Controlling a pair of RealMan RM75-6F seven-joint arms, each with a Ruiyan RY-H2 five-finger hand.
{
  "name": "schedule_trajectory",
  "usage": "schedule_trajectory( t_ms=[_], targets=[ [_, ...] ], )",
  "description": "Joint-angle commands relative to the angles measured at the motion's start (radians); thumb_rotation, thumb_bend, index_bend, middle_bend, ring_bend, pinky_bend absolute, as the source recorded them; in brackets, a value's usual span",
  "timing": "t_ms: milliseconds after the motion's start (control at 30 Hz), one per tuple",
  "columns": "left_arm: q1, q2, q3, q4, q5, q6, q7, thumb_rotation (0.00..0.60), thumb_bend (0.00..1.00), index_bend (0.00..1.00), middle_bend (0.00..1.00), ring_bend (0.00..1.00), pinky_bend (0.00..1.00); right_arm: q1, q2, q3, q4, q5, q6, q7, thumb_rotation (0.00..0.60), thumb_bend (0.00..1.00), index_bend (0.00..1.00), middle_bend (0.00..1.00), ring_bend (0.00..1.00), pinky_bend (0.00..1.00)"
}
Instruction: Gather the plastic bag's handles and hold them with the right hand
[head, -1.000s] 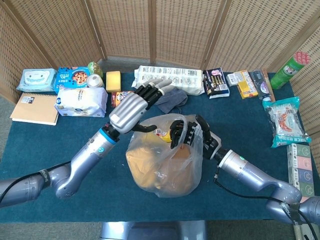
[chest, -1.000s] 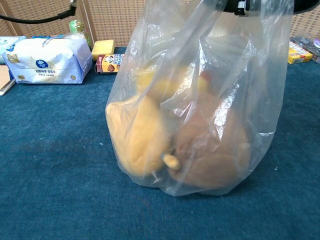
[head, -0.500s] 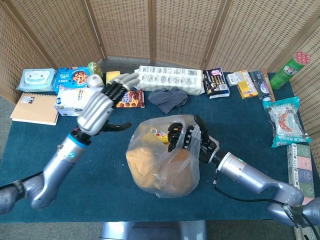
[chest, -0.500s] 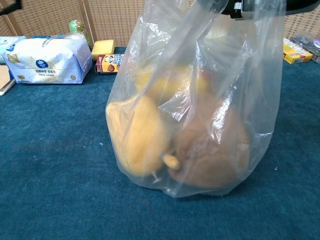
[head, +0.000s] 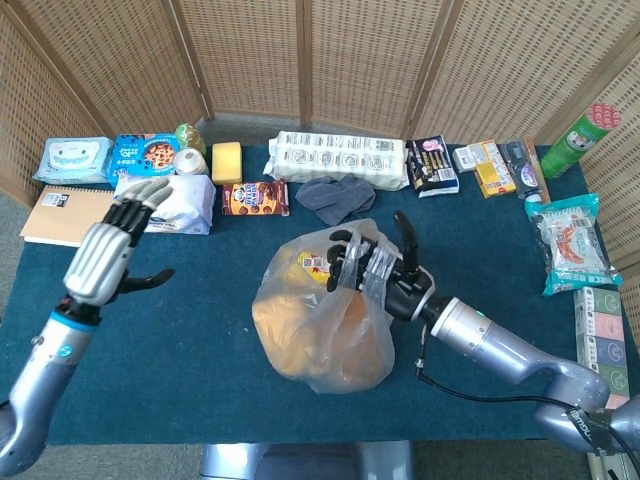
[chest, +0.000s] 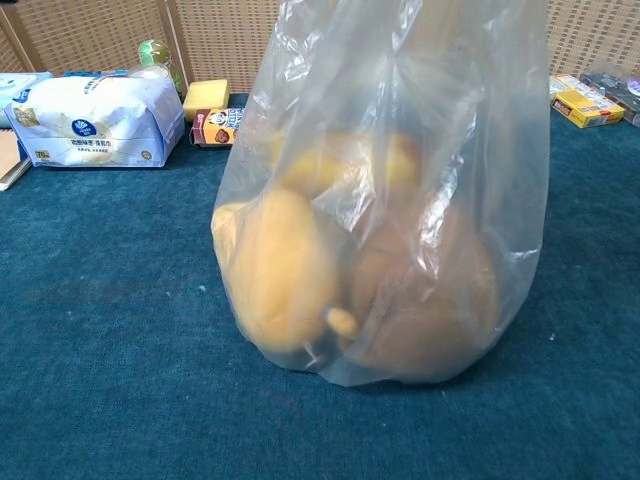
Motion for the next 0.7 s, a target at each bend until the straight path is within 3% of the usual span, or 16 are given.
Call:
schedule_trajectory(
  t_ms=[33,300,400,533,600,700],
  targets=[
    [0.062,0.008,0.039,0.021,0.005,0.041,-0.03,0.6,0.04,0.0,0.04,0.0,0.06,-0.008,0.012,0.015,-0.013,0.02,0.005,0.005,0.153,0.21,0.36,0.47,0.51,0.47],
    [0.181,-0.012,0.085,0.081,-0.036,0.087,-0.104,0.6,0.04,0.0,0.04,0.0,0.06,-0.035,0.03,0.064,-0.042,0.074,0.015,0.008,0.173,0.22,0.37,0.48,0.53,0.51],
    [0.212,-0.023,0.1,0.104,-0.032,0.097,-0.103,0.6,0.04,0.0,0.04,0.0,0.06,-0.048,0.039,0.083,-0.05,0.091,0.021,0.01,0.275,0.23,0.39,0.5,0.56,0.54],
    [0.248,-0.04,0.107,0.13,-0.024,0.126,-0.08,0.6,0.04,0.0,0.04,0.0,0.06,-0.068,0.05,0.111,-0.063,0.121,0.034,0.01,0.539,0.27,0.44,0.55,0.62,0.6],
    [0.268,-0.052,0.111,0.145,-0.013,0.15,-0.046,0.6,0.05,0.0,0.04,0.0,0.06,-0.078,0.052,0.128,-0.068,0.151,0.034,0.01,0.598,0.29,0.47,0.58,0.65,0.63],
    [0.303,-0.072,0.133,0.157,0.009,0.184,0.024,0.6,0.08,0.0,0.04,0.0,0.06,-0.099,0.051,0.149,-0.075,0.158,0.051,0.008,0.6,0.29,0.5,0.61,0.68,0.65]
  ],
)
